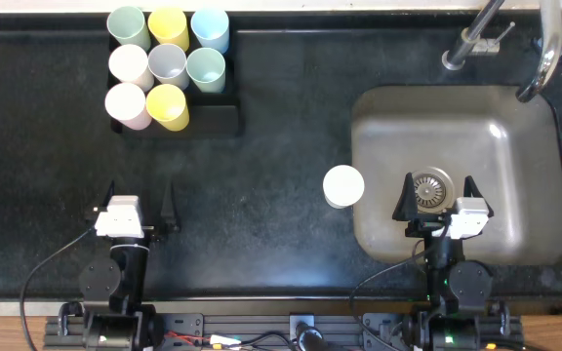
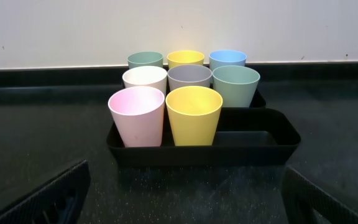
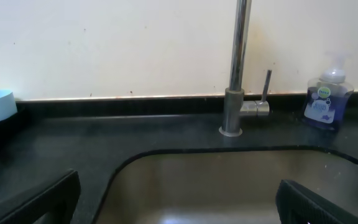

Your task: Store Cups

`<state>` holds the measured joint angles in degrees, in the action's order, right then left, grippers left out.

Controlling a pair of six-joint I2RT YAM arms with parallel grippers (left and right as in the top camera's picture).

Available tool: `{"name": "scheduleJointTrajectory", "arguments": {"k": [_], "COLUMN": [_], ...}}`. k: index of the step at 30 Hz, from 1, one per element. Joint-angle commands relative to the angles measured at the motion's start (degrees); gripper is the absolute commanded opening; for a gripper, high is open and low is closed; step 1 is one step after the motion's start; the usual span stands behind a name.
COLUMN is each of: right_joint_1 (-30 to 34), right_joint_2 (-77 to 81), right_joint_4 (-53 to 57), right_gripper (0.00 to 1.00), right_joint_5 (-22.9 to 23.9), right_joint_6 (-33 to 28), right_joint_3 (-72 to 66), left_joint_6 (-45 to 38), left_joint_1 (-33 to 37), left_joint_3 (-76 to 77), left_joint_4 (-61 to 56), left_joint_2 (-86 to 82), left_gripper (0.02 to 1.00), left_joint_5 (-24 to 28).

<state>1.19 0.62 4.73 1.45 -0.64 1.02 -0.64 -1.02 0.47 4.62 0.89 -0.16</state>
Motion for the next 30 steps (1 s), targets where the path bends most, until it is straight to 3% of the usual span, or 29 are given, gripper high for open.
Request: {"name": "scheduleJointTrajectory", "arguments": {"k": [1, 19, 25, 30], "right_joint_1": [0.28, 0.28, 0.28, 0.28], "right_joint_2": [-0.42, -0.42, 0.13, 8.11], "right_joint_4": [-0.31, -0.42, 0.04, 16.20], "right_gripper": [0.996, 0.998, 0.996, 0.998], "right_joint_5": [-0.39, -2.16, -2.93, -3.23], "right_joint_6": [0.26, 1.99, -0.07, -2.38], "right_joint_3": [-0.76, -0.76, 3.37, 19.30], "left_joint_6": [-1.29, -1.29, -1.29, -1.29], "left_joint_1": [0.15, 0.15, 0.15, 0.15], "left_joint_3": [-0.02, -0.02, -0.02, -0.02], "left_joint_4": [0.22, 0.22, 0.22, 0.22], "left_joint_2": [-0.50, -0.50, -0.50, -0.50], "left_gripper": [0.998, 0.996, 0.998, 0.998], "left_joint_5": [0.72, 0.70, 0.70, 0.70]}}
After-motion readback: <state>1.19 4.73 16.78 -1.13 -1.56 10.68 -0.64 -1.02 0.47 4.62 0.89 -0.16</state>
